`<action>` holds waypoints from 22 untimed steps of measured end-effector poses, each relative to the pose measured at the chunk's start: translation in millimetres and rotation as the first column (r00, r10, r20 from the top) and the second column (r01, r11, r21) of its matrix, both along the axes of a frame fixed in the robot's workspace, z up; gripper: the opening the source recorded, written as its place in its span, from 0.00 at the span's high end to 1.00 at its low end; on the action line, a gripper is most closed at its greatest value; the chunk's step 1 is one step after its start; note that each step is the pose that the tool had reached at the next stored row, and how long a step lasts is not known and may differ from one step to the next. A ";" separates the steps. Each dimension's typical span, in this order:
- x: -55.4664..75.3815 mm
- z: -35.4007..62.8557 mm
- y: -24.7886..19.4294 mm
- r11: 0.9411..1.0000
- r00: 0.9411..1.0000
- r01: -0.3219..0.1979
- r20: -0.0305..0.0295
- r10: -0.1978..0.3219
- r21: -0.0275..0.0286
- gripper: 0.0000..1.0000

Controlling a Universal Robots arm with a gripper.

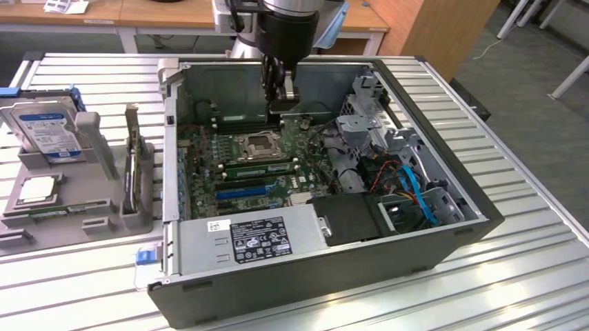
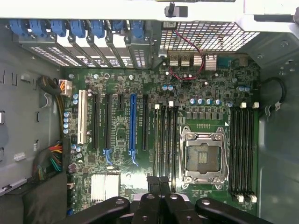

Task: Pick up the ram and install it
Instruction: 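Press down the ram until it locks into place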

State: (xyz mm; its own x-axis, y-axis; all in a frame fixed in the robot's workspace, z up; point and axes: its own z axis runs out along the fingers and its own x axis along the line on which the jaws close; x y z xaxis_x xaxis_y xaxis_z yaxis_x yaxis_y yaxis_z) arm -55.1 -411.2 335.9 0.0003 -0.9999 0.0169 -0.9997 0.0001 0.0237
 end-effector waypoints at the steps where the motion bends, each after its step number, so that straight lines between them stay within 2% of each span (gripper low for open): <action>1: 0.0 0.0 0.0 1.000 1.000 0.000 0.000 0.000 0.000 0.89; 3: 0.0 0.0 0.0 1.000 1.000 0.011 0.000 -0.011 0.000 0.89; 5: 0.0 0.0 0.0 0.999 0.999 0.045 0.000 -0.045 0.000 0.89; 10: 0.0 -0.1 0.0 0.994 0.994 0.113 0.000 -0.113 0.000 0.89; 17: 0.0 -0.2 0.1 0.982 0.982 0.191 0.000 -0.191 0.000 0.89; 22: 0.0 -0.2 0.1 0.970 0.970 0.245 0.000 -0.245 0.000 0.89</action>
